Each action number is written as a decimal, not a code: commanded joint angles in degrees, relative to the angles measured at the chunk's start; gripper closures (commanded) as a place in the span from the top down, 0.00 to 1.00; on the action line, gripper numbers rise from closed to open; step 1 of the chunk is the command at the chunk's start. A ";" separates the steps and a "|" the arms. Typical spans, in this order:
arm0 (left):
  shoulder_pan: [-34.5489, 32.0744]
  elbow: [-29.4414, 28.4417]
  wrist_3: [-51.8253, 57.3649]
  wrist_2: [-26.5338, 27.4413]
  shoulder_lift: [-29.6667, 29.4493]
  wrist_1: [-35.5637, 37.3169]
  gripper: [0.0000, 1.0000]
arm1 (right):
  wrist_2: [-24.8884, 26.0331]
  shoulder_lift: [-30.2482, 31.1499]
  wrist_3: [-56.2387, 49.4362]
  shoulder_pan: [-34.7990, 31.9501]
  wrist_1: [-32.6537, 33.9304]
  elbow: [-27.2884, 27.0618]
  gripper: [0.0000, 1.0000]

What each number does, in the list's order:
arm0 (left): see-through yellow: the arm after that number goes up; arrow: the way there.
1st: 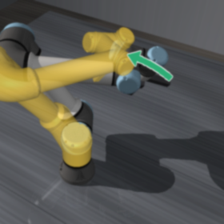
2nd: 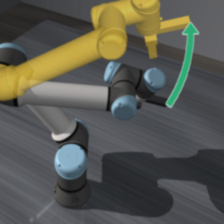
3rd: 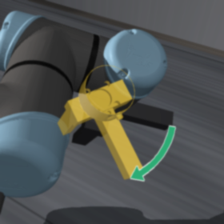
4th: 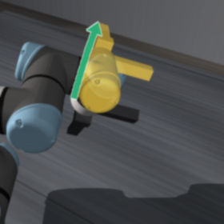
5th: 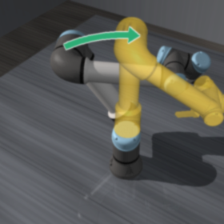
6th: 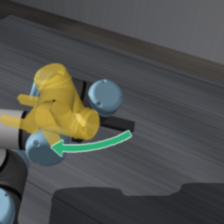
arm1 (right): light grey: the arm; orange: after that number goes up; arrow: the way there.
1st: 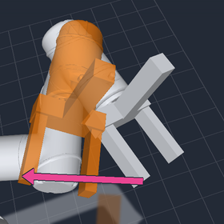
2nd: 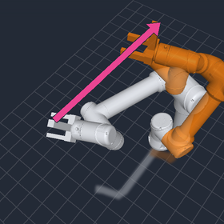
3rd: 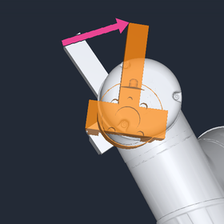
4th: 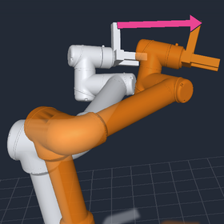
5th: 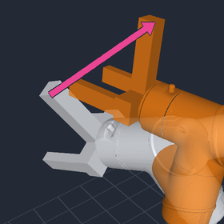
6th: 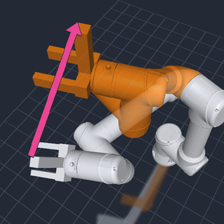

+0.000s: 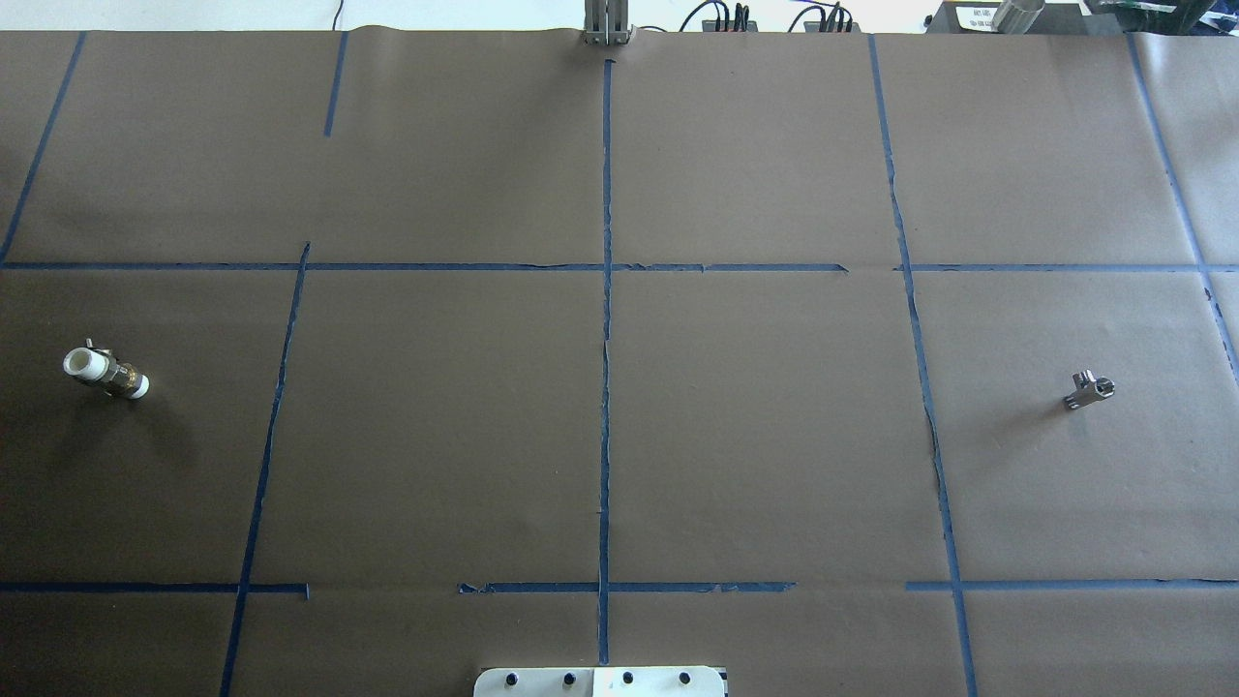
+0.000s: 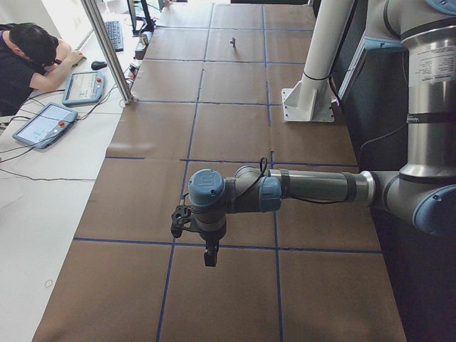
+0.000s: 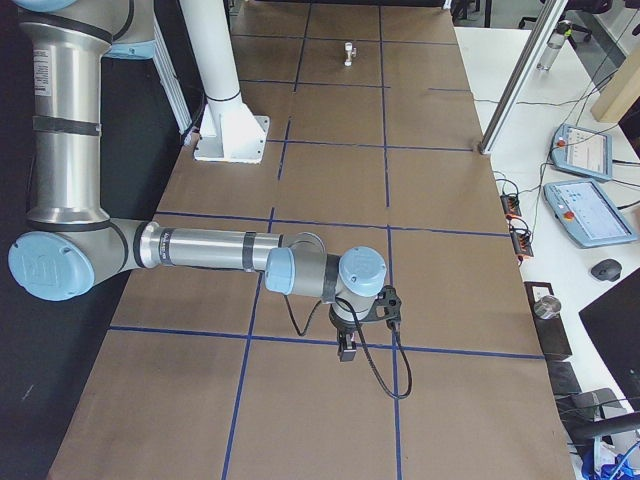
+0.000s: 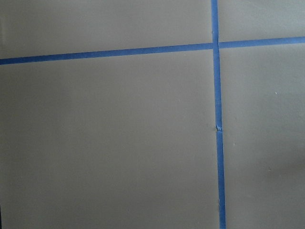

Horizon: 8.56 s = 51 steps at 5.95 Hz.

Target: Assemble PPR valve and pipe with both arms

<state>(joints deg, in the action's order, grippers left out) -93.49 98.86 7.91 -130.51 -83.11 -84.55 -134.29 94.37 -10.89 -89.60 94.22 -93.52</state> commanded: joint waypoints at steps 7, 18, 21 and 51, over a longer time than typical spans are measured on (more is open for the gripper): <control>10.48 4.56 -3.16 -0.71 -8.21 -6.83 1.00 | -0.09 0.03 -0.01 0.04 0.00 0.17 1.00; 38.47 4.85 -51.77 9.13 -1.09 -30.94 1.00 | -0.44 0.03 -0.01 0.12 0.00 0.53 1.00; 38.38 5.11 -52.30 8.69 -1.53 -30.59 0.04 | -0.44 0.03 -0.01 0.12 0.00 0.44 1.00; 39.80 12.68 -32.84 10.49 -21.72 -1.50 1.00 | -6.60 -2.52 2.10 4.34 -0.44 -2.89 1.00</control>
<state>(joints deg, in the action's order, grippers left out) -44.90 111.25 -38.23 -116.24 -111.62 -85.89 -140.65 92.26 -9.39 -86.24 93.96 -95.57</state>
